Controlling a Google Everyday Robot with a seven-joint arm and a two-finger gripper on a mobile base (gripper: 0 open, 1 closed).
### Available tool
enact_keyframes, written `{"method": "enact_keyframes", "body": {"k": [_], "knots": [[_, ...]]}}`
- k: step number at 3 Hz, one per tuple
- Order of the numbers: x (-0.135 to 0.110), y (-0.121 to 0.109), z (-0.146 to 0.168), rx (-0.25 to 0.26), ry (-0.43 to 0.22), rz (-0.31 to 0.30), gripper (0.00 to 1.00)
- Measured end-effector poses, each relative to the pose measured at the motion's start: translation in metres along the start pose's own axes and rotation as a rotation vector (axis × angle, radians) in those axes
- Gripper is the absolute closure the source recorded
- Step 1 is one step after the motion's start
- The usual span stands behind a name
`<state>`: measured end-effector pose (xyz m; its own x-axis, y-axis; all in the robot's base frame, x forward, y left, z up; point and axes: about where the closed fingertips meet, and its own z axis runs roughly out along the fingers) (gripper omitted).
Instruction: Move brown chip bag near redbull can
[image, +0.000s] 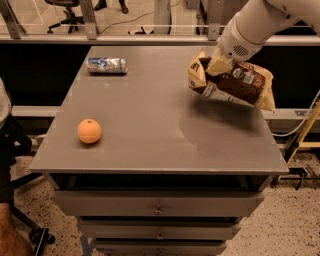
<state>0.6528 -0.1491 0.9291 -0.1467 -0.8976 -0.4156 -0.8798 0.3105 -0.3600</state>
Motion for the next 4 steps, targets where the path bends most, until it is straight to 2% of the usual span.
{"method": "enact_keyframes", "body": {"k": [2,3,4], "knots": [[-0.020,-0.032,0.010,0.022,-0.011,-0.075,1.00],[-0.040,-0.045,0.021,0.025,-0.010,-0.139,1.00],[-0.067,-0.060,0.038,0.052,-0.047,-0.205,1.00]]}}
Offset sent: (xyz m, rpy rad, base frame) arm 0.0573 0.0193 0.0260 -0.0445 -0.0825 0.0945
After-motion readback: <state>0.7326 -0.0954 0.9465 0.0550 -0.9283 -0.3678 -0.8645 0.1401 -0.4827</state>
